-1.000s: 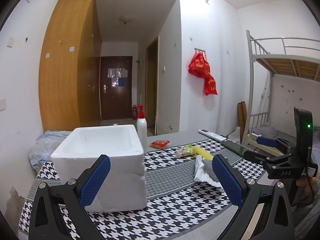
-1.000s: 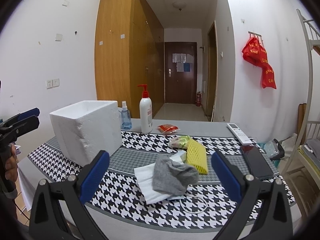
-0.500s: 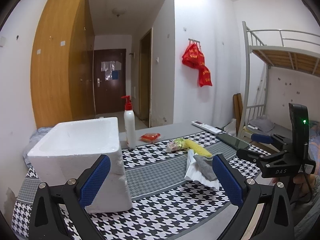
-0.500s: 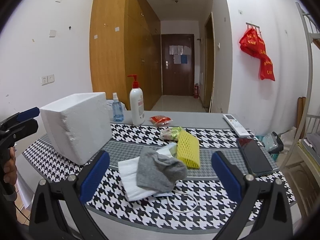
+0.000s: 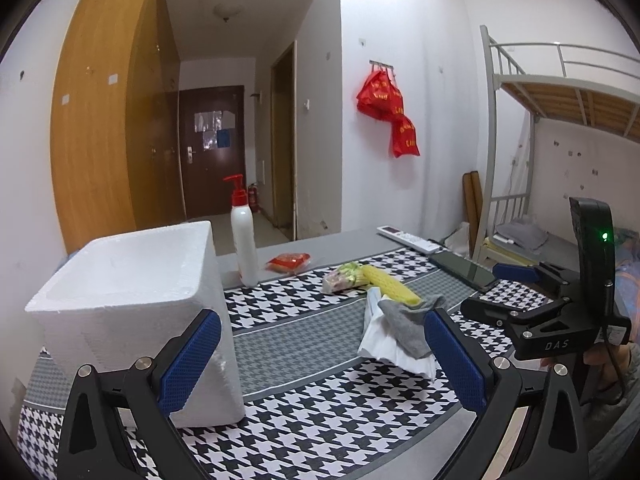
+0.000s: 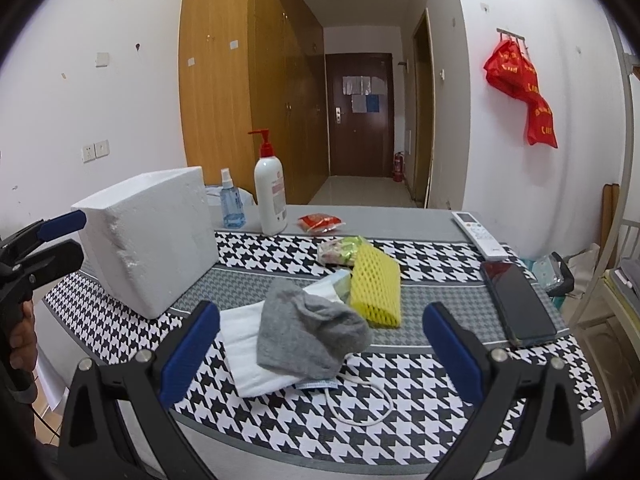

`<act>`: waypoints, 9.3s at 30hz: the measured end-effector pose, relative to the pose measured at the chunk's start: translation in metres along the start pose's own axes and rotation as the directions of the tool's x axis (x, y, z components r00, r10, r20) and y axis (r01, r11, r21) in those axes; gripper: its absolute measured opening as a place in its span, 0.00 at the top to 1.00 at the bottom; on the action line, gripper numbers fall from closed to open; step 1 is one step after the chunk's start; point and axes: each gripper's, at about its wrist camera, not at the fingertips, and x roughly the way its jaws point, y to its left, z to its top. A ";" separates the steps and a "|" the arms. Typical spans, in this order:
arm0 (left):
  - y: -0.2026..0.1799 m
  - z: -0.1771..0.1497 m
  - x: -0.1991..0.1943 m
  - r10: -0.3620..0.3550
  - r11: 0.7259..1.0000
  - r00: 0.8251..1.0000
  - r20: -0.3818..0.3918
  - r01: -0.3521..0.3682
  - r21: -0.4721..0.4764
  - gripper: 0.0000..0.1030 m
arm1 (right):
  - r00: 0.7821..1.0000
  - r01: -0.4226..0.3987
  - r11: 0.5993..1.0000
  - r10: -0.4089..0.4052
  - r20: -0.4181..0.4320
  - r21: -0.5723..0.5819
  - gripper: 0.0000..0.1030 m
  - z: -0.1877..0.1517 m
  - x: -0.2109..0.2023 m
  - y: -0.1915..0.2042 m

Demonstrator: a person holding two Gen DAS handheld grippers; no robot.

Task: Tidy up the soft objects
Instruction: 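Move both tools toward the grey sock and white cloth pile, then grasp the grey sock with the right gripper and lift it, then grasp the white cloth with the left gripper and lift it, then carry the white cloth in the left gripper while the right carries the sock to the foam box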

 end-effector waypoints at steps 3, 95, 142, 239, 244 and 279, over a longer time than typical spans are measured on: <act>-0.003 -0.001 0.007 0.015 1.000 1.000 -0.016 -0.015 0.003 0.01 | 1.000 -0.004 1.000 0.004 -0.011 0.003 0.00 -0.002 0.004 -0.003; -0.048 -0.029 0.128 -0.063 0.997 0.955 -0.288 0.075 0.032 0.01 | 0.981 -0.045 0.998 0.052 -0.187 0.042 0.84 -0.014 0.044 -0.046; -0.059 -0.003 0.097 -0.152 0.984 0.961 -0.229 0.169 0.056 0.96 | 0.994 0.004 0.993 0.009 -0.104 0.116 0.84 -0.014 0.009 -0.067; 0.075 0.053 -0.017 0.191 0.981 0.978 0.088 -0.187 -0.052 0.96 | 0.978 -0.148 0.983 0.161 0.130 -0.105 0.84 0.088 0.005 0.092; 0.083 0.054 -0.015 0.217 0.975 0.973 0.078 -0.212 -0.064 0.96 | 0.975 -0.171 0.979 0.184 0.124 -0.108 0.84 0.091 0.011 0.096; 0.147 0.044 0.028 0.281 0.950 0.955 -0.090 -0.290 -0.115 0.96 | 0.967 -0.223 0.964 0.238 0.092 -0.147 0.84 0.104 0.044 0.129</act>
